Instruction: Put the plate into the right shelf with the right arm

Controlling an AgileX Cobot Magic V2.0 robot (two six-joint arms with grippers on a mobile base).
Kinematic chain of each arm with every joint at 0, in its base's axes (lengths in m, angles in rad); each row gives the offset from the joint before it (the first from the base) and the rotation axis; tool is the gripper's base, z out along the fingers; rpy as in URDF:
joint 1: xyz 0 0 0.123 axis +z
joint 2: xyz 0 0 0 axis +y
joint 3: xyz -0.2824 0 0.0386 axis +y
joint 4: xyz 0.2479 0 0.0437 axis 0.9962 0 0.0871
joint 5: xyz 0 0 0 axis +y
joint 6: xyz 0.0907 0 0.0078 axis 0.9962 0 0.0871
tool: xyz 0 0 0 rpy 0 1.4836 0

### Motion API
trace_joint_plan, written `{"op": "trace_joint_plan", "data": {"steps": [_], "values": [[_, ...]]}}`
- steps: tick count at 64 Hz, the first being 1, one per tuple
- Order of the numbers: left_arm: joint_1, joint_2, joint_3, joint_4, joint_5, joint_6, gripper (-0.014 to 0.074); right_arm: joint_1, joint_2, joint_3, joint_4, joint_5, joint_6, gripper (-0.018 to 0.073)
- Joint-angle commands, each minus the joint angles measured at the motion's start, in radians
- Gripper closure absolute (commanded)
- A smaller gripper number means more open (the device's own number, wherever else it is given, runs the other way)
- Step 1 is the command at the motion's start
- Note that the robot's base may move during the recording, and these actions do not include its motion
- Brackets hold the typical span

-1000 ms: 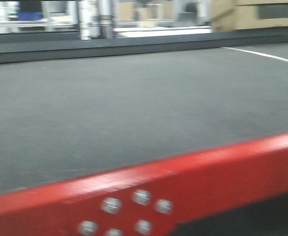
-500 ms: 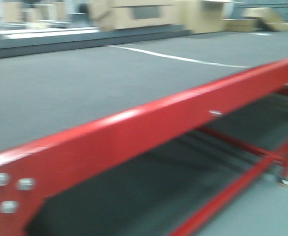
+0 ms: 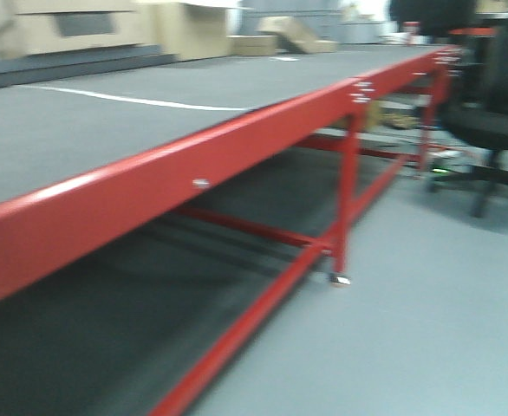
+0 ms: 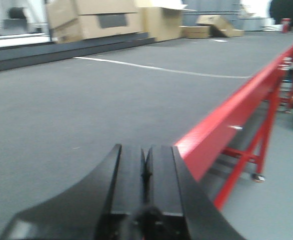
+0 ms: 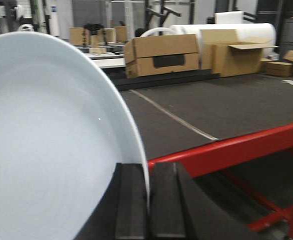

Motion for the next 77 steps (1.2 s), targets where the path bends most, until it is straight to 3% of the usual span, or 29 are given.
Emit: {"op": "trace_joint_plan", "data": {"steps": [1, 36, 77], "values": [[0.001, -0.011, 0.008, -0.002, -0.089, -0.002, 0.0643, 0.001, 0.007, -0.032, -0.016, -0.088, -0.005, 0.0504], [-0.119, -0.011, 0.008, -0.002, -0.089, -0.002, 0.0643, 0.001, 0.007, -0.032, -0.016, -0.088, -0.005, 0.0504], [-0.122, -0.011, 0.010, -0.002, -0.089, -0.002, 0.0643, 0.001, 0.007, -0.032, -0.016, -0.087, -0.005, 0.0504]]}}
